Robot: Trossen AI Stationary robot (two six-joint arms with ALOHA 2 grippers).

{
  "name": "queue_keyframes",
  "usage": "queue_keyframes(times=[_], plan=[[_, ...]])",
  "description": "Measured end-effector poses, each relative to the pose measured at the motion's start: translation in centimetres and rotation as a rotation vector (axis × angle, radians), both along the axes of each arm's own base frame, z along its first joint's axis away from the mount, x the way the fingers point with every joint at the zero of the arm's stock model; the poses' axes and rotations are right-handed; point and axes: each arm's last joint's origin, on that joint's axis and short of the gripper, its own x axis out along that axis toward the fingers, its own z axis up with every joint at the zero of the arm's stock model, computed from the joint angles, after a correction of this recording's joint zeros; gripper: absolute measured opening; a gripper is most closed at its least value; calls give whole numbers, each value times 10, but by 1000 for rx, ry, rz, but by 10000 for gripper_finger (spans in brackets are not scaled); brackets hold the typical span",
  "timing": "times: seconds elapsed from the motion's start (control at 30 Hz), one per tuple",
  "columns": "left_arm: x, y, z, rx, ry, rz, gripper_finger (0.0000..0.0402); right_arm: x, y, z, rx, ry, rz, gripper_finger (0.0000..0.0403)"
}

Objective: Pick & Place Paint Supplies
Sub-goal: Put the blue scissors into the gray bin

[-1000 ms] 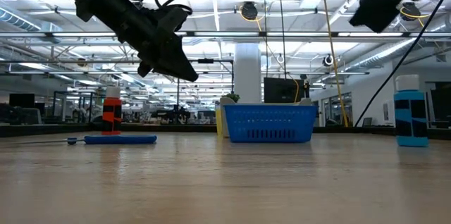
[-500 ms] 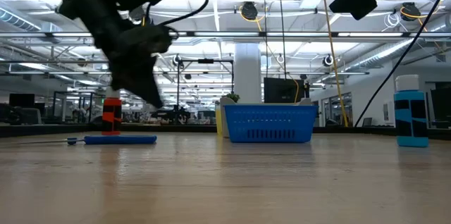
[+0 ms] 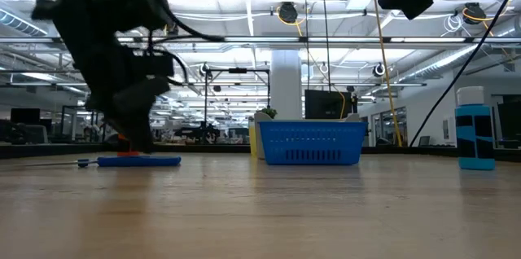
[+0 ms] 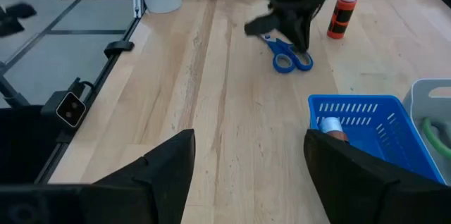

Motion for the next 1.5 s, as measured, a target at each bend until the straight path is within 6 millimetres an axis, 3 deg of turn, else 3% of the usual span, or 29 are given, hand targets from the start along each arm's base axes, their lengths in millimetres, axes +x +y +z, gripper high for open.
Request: queue_keyframes(times=[0.17,0.3,0.5,0.73,0.9,1.07,1.17,1.3,1.5], plan=[[23,-8,-26,-54,-57,-76,35,0,0,0,1,-3,0,249],[42,-21,-32,-132,-206,-181,35,0,0,0,1,-4,0,249],[59,-32,-21,-133,-327,-379,35,0,0,1,-3,-5,2,249],[76,-39,4,-109,-233,-478,35,0,0,1,-21,-8,11,249],[67,-64,30,-158,-62,-491,35,0,0,1,-21,-9,11,249],[42,-92,17,-250,102,-439,28,10,2,0,-49,-60,-66,249],[29,-98,7,-270,159,-365,7,25,7,-5,-107,-100,-52,249],[20,-100,0,-266,157,-296,12,49,17,-14,-172,-144,-17,249],[17,-100,-8,-271,119,-282,10,94,27,-24,-197,-65,15,249]])
